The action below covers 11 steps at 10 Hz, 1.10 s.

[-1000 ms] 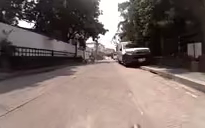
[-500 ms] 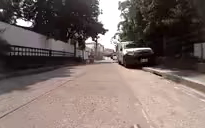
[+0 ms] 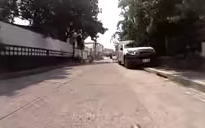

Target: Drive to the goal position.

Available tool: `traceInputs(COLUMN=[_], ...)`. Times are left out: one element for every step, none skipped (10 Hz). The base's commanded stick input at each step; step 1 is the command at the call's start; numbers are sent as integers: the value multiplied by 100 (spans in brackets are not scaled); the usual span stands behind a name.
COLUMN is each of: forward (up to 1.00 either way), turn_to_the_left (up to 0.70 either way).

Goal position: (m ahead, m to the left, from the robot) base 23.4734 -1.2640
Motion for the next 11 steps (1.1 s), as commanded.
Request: traceInputs(forward=[70,70,70,70,70,70,70,70,70,70,70], turn_to_the_left=[0,0,0,0,0,0,0,0,0,0,0])
